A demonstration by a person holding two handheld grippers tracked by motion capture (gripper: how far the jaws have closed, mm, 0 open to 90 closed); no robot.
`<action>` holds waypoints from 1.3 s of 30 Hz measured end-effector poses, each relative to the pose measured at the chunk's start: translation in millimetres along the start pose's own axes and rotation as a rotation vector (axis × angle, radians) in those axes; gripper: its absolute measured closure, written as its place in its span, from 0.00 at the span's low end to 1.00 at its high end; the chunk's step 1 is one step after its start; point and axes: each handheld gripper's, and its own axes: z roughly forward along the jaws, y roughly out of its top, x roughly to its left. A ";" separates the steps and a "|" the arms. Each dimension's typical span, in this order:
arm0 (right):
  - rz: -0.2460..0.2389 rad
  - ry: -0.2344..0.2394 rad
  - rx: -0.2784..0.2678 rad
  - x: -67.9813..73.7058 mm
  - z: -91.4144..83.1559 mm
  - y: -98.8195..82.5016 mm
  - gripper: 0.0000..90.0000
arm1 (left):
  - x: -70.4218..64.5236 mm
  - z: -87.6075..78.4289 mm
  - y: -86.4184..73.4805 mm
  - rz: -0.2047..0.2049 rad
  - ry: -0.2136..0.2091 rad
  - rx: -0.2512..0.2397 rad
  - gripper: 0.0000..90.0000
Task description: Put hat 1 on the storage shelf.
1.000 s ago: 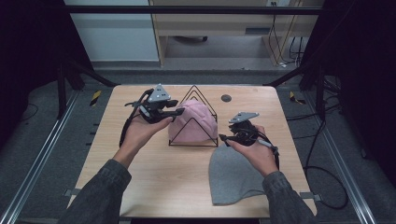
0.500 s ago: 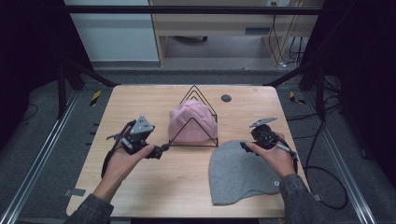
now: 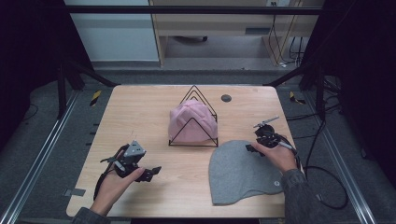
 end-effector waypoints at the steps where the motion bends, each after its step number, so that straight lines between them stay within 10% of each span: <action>1: 0.003 0.008 0.004 0.2 -0.7 -1.1 0.41 | 0.8 -0.3 -1.1 -0.006 -0.002 -0.001 0.12; 14: -0.030 0.011 0.052 -1.5 2.5 -10.0 0.46 | 5.4 1.2 -5.8 -0.017 0.004 0.013 0.13; 27: -0.113 0.016 0.075 7.1 -0.2 -11.5 0.88 | 3.9 3.8 -6.1 -0.009 0.015 0.028 0.13; 39: -0.122 0.086 -0.005 17.4 -20.9 -19.4 0.95 | 2.7 8.4 -6.8 -0.011 -0.007 0.047 0.12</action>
